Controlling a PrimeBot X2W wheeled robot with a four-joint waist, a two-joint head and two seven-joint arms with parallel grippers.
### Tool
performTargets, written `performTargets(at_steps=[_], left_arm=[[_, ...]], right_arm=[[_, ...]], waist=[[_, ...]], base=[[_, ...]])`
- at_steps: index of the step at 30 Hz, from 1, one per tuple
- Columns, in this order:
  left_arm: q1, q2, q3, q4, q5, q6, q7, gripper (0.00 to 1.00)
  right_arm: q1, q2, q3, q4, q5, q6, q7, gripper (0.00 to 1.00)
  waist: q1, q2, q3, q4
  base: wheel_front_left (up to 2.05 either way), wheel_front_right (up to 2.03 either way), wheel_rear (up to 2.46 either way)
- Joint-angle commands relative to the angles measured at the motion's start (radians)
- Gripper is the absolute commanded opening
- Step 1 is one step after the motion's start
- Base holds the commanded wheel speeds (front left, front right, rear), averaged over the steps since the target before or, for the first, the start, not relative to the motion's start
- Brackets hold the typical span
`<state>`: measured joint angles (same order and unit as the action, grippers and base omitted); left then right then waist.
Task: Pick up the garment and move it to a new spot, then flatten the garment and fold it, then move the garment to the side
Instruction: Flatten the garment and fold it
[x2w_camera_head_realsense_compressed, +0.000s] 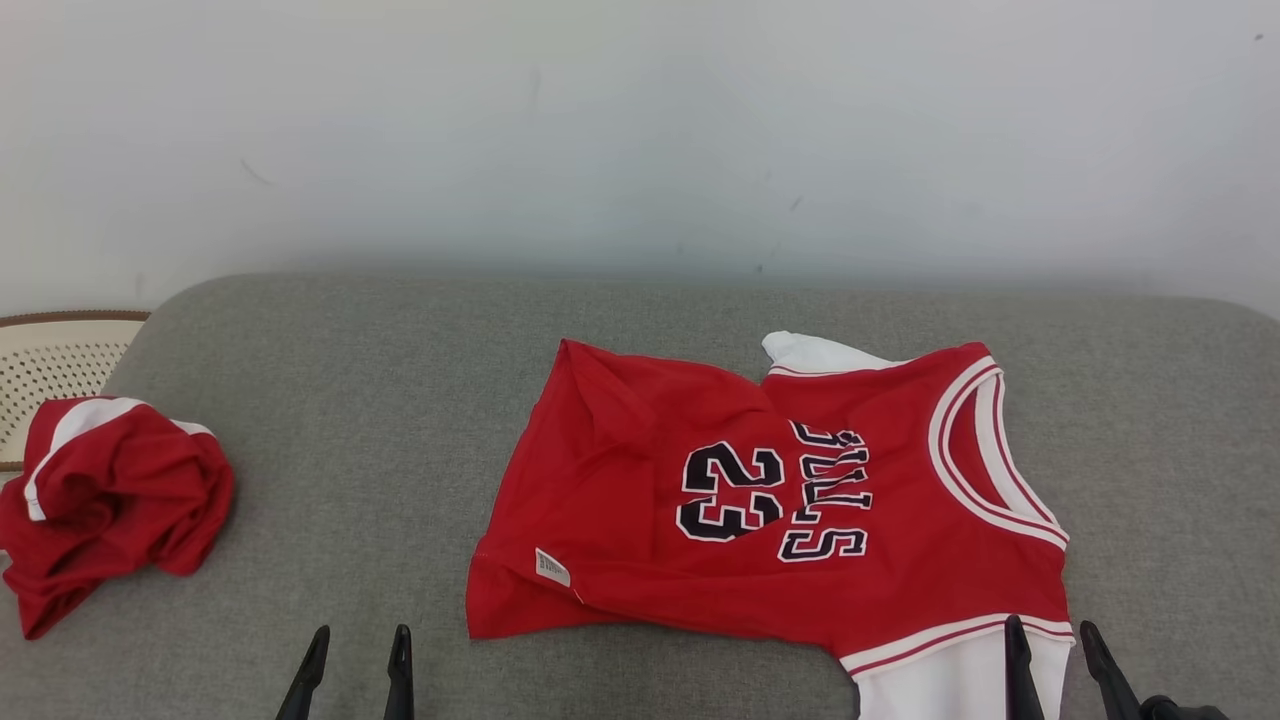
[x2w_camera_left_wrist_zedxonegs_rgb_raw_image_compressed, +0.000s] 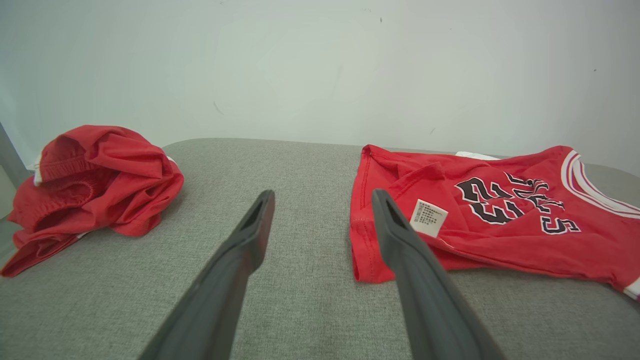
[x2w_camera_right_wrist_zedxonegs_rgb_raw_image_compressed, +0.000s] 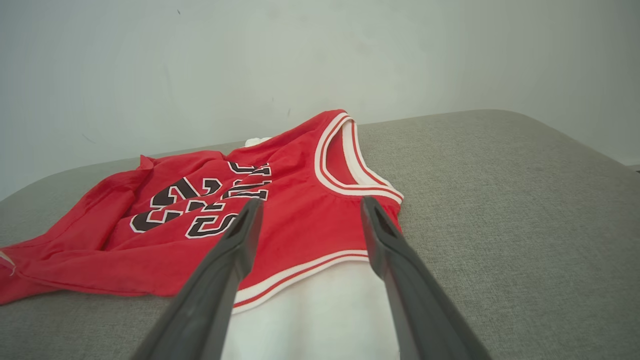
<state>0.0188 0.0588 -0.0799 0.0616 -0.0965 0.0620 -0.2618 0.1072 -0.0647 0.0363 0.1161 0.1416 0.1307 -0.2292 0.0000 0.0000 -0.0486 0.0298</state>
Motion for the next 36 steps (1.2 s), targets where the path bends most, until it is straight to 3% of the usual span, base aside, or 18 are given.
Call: performTargets(at_steps=[1, 36], left_arm=[[0.006, 0.005, 0.002, -0.001, 0.003, -0.004, -0.003, 1.0], [-0.008, -0.001, 0.013, -0.001, -0.012, -0.018, -0.003, 1.0]], right_arm=[[-0.01, 0.003, 0.003, 0.003, -0.01, 0.0, -0.006, 1.0], [-0.02, 0.01, 0.006, 0.024, -0.018, 0.0, 0.016, 1.0]], waist=[[0.0, 0.0, 0.001, 0.001], [0.0, 0.0, 0.011, -0.022]], base=[[0.0, 0.0, 0.0], [0.0, 0.0, 0.0]])
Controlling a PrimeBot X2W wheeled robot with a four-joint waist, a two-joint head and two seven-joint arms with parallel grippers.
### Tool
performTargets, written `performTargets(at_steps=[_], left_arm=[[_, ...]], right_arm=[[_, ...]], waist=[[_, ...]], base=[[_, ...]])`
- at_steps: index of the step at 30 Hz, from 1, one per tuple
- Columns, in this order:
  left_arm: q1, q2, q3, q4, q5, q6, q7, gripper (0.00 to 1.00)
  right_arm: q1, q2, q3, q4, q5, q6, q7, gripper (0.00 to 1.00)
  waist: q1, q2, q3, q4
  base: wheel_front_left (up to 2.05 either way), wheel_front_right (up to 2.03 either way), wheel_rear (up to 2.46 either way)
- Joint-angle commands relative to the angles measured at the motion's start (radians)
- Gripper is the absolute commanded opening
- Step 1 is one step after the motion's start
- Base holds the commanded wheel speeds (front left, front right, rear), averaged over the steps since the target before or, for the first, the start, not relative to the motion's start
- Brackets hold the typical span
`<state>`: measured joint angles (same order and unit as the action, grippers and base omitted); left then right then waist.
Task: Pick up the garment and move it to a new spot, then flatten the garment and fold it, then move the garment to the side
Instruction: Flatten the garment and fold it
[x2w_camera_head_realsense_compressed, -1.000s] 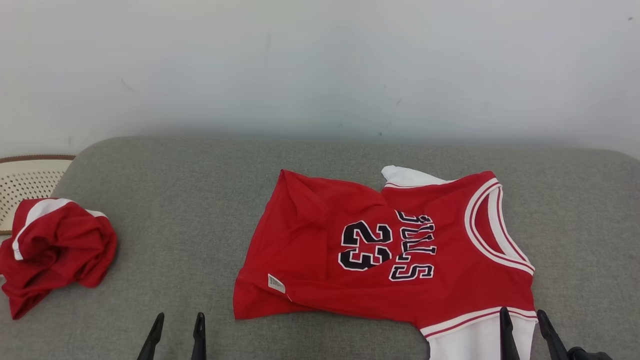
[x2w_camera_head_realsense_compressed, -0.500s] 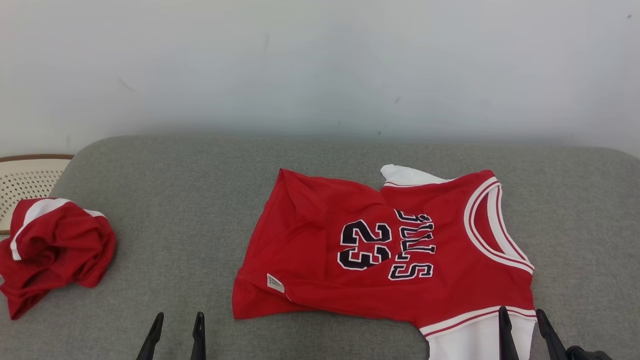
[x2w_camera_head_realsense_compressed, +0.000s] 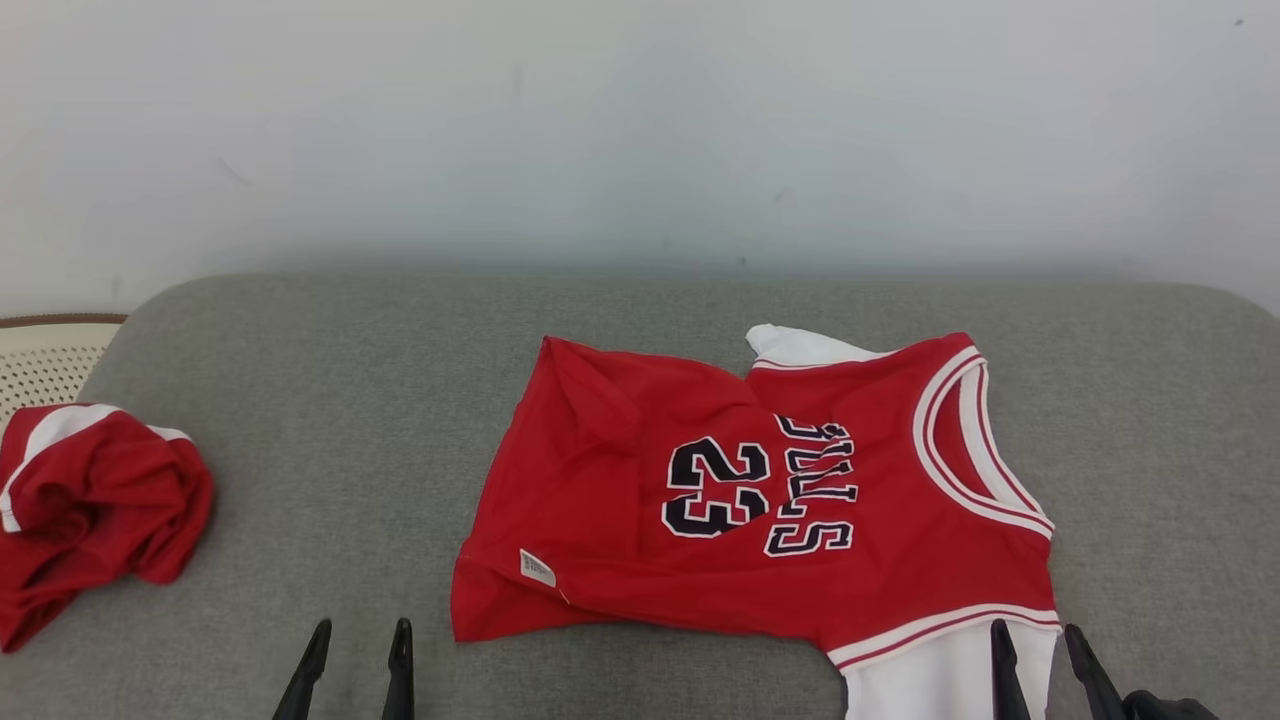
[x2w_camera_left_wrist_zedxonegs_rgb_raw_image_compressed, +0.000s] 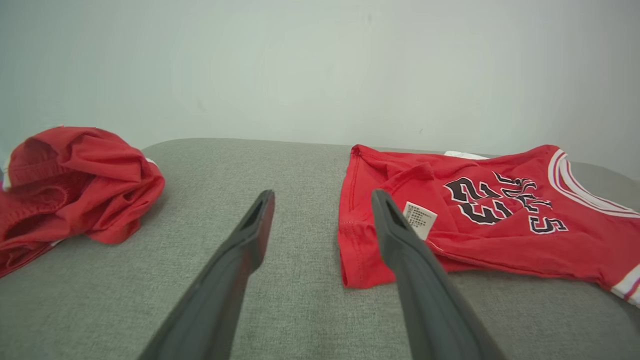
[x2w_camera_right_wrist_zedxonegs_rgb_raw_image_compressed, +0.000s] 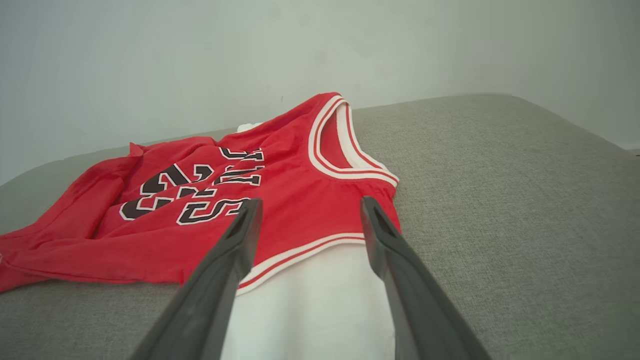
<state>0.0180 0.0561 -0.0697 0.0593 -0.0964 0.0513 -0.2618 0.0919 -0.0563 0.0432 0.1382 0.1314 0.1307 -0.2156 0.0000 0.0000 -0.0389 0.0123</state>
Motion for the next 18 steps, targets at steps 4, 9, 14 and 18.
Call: performTargets(at_steps=[4, 9, 14, 18], left_arm=[[-0.057, 0.02, -0.002, 0.024, -0.021, -0.043, -0.003, 1.0], [-0.138, 0.039, -0.014, 0.109, -0.049, -0.094, 0.017, 1.0], [-0.225, 0.06, -0.031, 0.233, -0.065, -0.129, 0.044, 1.0], [-0.316, 0.068, -0.04, 0.349, -0.08, -0.139, 0.05, 1.0]], right_arm=[[-0.01, 0.001, 0.005, 0.018, -0.006, 0.0, 0.038, 1.0], [-0.01, -0.01, 0.016, 0.033, 0.003, 0.0, 0.079, 1.0], [-0.015, -0.016, 0.021, 0.044, 0.011, 0.0, 0.114, 1.0], [-0.039, -0.016, 0.034, 0.06, 0.02, 0.0, 0.131, 1.0]], waist=[[0.0, 0.0, 0.012, -0.033], [0.0, 0.0, 0.04, -0.083], [0.0, 0.0, 0.088, -0.127], [0.0, 0.0, 0.143, -0.153]], base=[[0.0, 0.0, 0.0], [0.0, 0.0, 0.0], [0.0, 0.0, 0.0], [0.0, 0.0, 0.0]])
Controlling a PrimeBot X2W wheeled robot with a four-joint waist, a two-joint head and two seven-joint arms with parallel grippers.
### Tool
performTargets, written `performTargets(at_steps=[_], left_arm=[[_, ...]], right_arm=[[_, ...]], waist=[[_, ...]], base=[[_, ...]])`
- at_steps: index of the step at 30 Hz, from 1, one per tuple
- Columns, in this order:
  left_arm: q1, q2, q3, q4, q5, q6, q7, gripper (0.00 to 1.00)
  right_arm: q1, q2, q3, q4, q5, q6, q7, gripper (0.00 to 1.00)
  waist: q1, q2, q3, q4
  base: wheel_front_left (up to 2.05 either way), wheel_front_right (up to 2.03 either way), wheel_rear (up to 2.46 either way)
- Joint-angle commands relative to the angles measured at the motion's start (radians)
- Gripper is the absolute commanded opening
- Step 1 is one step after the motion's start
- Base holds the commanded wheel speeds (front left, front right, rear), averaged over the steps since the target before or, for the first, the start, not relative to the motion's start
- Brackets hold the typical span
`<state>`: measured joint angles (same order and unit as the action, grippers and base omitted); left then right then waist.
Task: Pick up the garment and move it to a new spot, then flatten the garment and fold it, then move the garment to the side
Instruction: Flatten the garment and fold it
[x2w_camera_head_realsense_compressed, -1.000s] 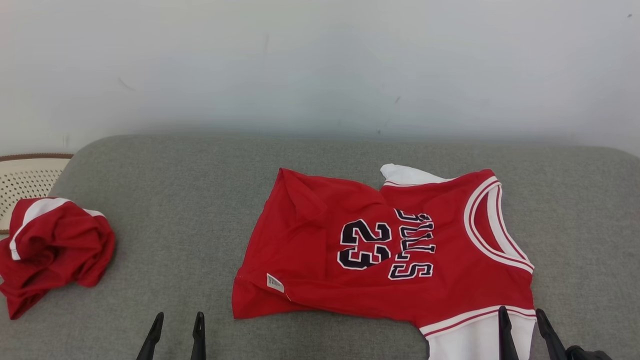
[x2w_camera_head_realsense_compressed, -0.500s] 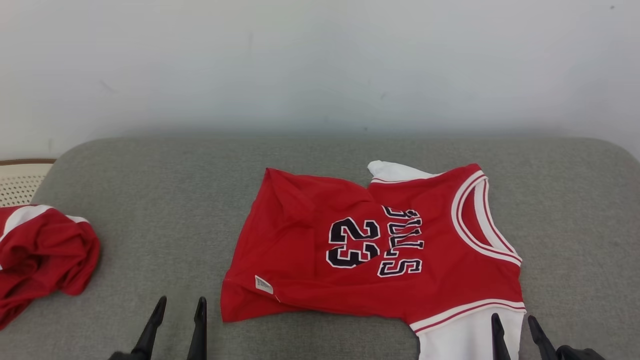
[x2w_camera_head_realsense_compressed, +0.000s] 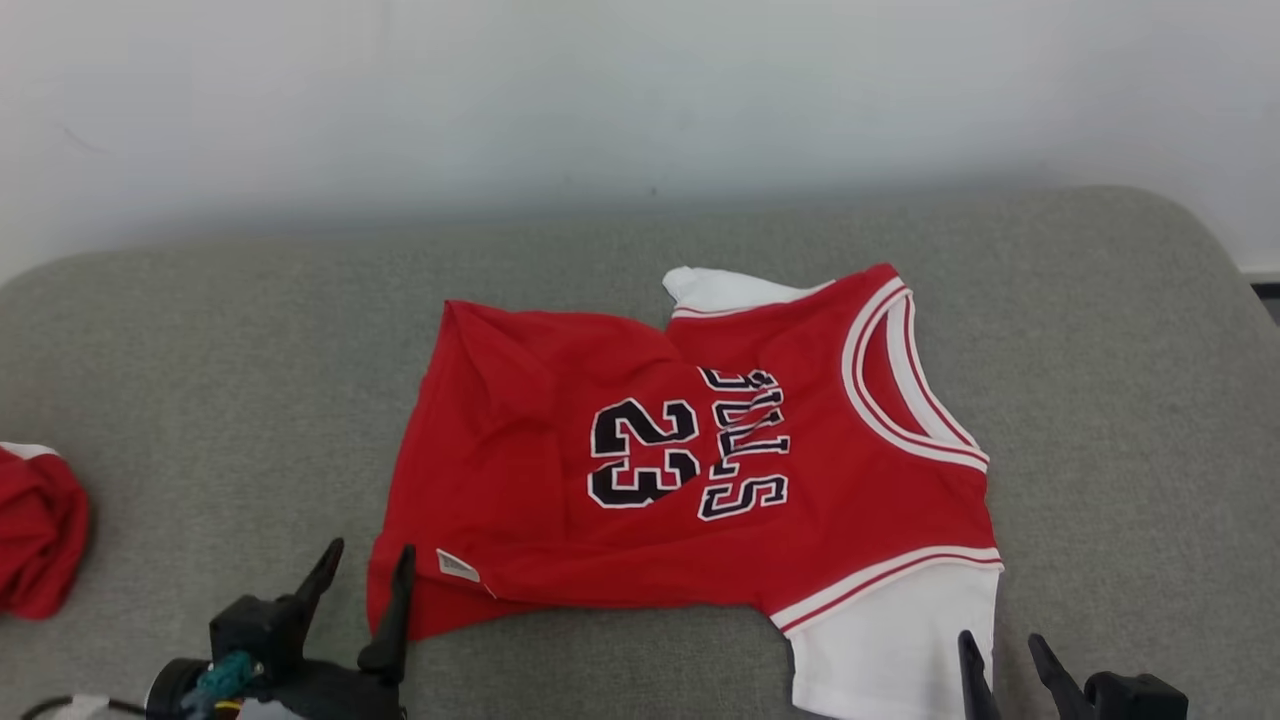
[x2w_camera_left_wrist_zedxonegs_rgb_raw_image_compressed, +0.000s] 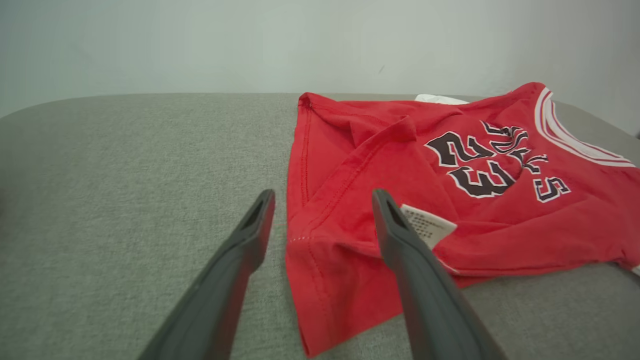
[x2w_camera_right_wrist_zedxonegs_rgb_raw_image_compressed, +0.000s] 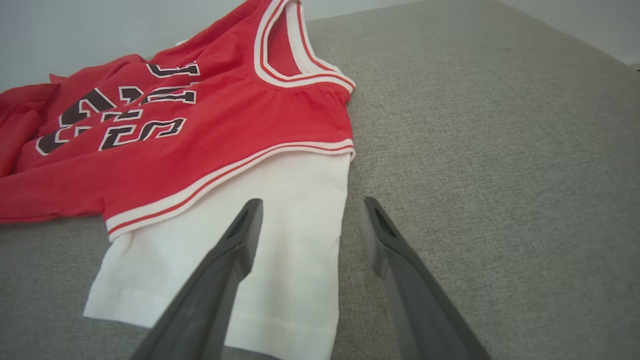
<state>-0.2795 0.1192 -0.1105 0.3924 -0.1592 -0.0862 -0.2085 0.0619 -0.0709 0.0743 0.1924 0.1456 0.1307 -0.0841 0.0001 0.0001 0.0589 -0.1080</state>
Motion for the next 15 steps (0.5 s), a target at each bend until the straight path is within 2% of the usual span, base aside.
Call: performTargets(at_steps=[1, 8, 15], left_arm=[[-0.032, 0.009, -0.001, 0.041, -0.011, -0.002, 0.002, 1.0], [-0.102, 0.017, -0.006, 0.185, -0.015, -0.003, -0.019, 1.0], [-0.12, 0.012, -0.009, 0.237, -0.022, -0.002, -0.041, 1.0]], right_arm=[[-0.013, -0.001, 0.004, 0.011, 0.005, 0.0, 0.002, 1.0], [-0.033, -0.002, 0.015, 0.058, 0.018, 0.0, 0.001, 1.0], [-0.031, -0.011, 0.035, 0.09, 0.037, 0.0, 0.008, 1.0]], waist=[[-0.0001, -0.0001, 0.055, -0.035], [-0.0001, -0.0001, 0.08, -0.043], [-0.0001, -0.0001, 0.074, -0.042]], base=[[0.0, 0.0, 0.0], [0.0, 0.0, 0.0], [0.0, 0.0, 0.0]])
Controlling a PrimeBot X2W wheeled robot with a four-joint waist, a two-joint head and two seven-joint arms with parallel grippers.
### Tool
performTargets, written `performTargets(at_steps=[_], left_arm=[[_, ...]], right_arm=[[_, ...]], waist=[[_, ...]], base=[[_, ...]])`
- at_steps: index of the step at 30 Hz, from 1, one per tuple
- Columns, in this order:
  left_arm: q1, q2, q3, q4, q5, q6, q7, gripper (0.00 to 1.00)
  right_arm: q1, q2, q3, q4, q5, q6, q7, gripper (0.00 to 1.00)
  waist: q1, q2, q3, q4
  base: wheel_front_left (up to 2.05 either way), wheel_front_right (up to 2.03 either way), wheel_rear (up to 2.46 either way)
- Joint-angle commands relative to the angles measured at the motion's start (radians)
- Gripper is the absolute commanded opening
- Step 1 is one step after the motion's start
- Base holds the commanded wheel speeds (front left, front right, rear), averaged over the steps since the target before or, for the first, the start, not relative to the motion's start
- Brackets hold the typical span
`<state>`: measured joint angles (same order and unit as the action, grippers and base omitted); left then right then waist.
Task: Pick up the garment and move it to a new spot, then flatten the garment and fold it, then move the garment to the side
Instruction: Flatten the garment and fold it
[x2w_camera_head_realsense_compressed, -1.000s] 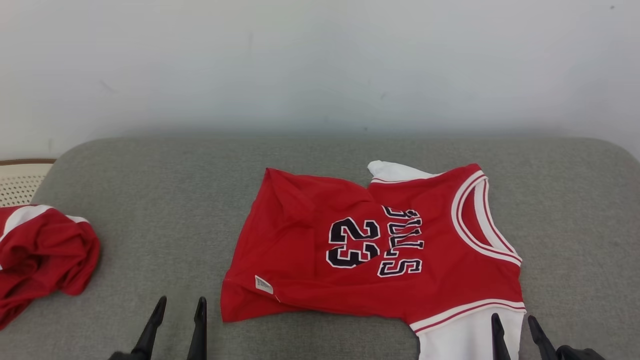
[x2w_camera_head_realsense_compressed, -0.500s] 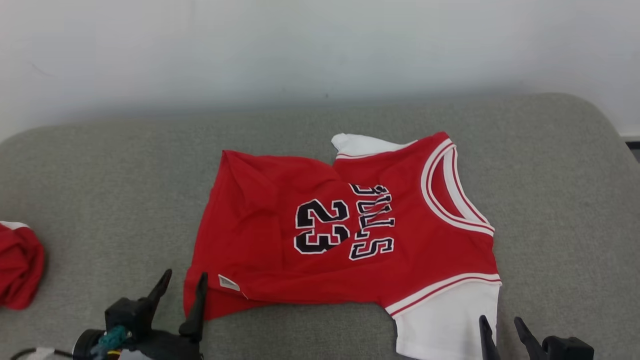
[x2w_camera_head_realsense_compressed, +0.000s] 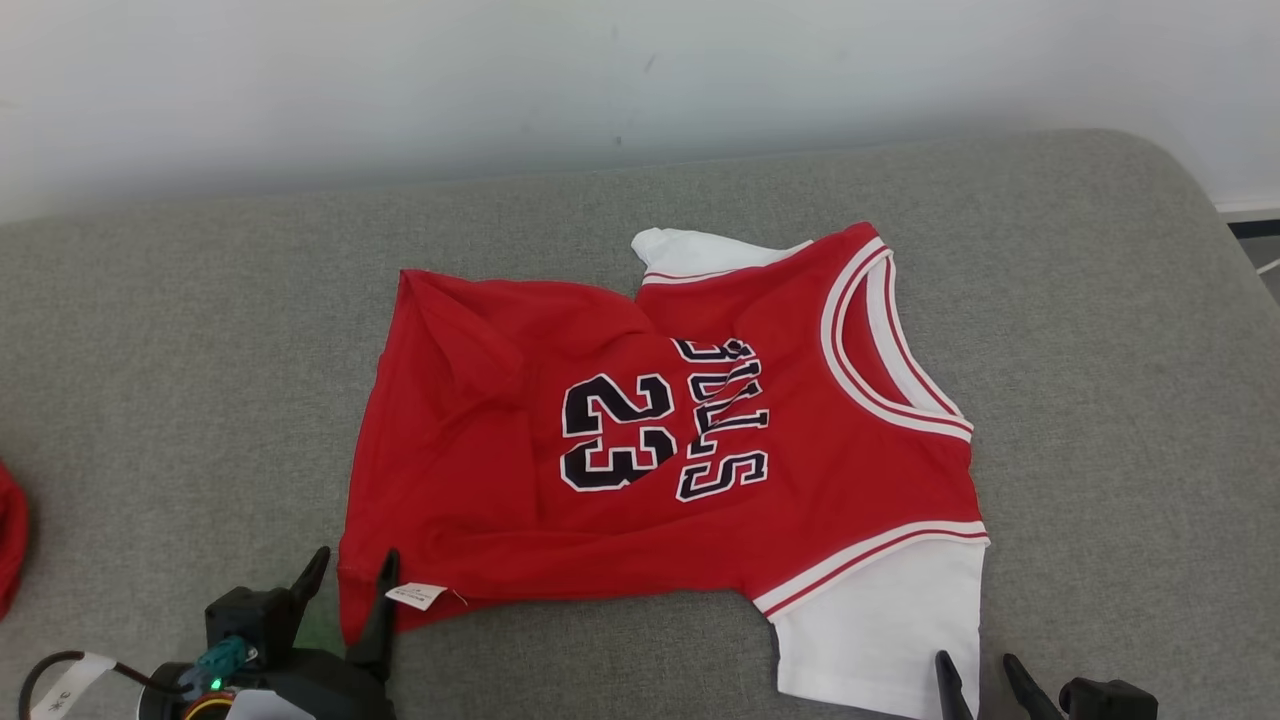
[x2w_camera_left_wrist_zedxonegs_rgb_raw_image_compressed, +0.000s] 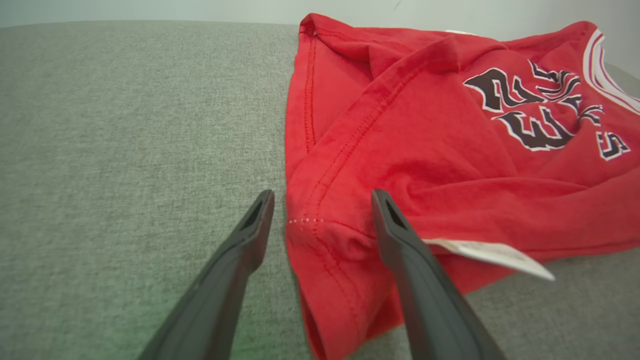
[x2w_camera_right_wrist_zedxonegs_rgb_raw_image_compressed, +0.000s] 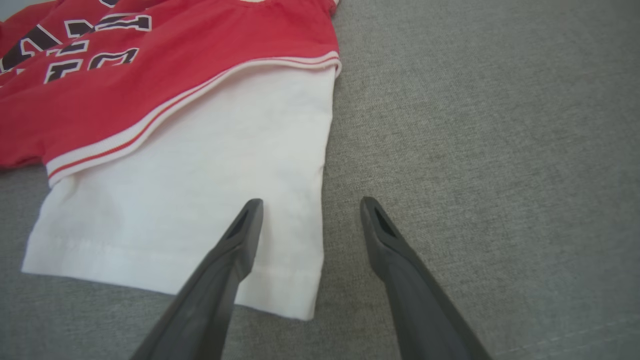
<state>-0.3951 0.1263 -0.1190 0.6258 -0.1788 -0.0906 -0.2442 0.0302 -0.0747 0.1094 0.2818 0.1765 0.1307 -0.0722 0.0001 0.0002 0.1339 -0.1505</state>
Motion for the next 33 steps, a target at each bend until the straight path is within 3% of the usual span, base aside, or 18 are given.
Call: performTargets(at_steps=[1, 25, 26, 28, 29, 30, 33], left_arm=[[-0.004, 0.003, -0.001, 0.005, -0.005, 0.002, -0.007, 1.0], [0.016, 0.014, -0.011, 0.041, -0.046, -0.017, -0.021, 1.0], [0.013, 0.013, -0.012, 0.045, -0.046, -0.017, -0.021, 1.0], [0.004, 0.009, -0.019, 0.056, -0.048, -0.019, -0.021, 1.0], [0.0, 0.01, -0.026, 0.064, -0.042, -0.02, -0.021, 0.48], [-0.005, 0.011, -0.03, 0.067, -0.037, -0.019, -0.021, 0.0], [-0.01, 0.007, -0.034, 0.056, -0.03, -0.013, -0.021, 0.0]], right_arm=[[0.004, -0.007, 0.001, 0.006, 0.008, 0.0, -0.003, 1.0], [0.007, -0.011, 0.048, 0.075, 0.03, 0.0, 0.051, 1.0], [0.005, -0.009, 0.051, 0.08, 0.031, 0.0, 0.057, 0.78], [-0.001, -0.006, 0.055, 0.088, 0.032, 0.0, 0.065, 0.14], [-0.004, -0.005, 0.059, 0.09, 0.031, 0.0, 0.064, 0.0], [-0.006, -0.004, 0.061, 0.091, 0.031, 0.0, 0.061, 0.0], [-0.009, -0.007, 0.061, 0.092, 0.033, 0.0, 0.048, 0.0]], waist=[[-0.0001, -0.0002, -0.002, 0.001], [-0.0001, -0.0002, -0.021, 0.006], [-0.0001, -0.0002, -0.021, 0.005], [-0.0001, -0.0002, -0.022, 0.005], [-0.0001, -0.0002, -0.022, 0.005], [-0.0001, -0.0002, -0.024, 0.005], [-0.0001, -0.0002, -0.029, 0.008]], base=[[0.0, 0.0, 0.0], [0.0, 0.0, 0.0], [0.0, 0.0, 0.0], [0.0, 0.0, 0.0], [0.0, 0.0, 0.0], [0.0, 0.0, 0.0], [0.0, 0.0, 0.0]])
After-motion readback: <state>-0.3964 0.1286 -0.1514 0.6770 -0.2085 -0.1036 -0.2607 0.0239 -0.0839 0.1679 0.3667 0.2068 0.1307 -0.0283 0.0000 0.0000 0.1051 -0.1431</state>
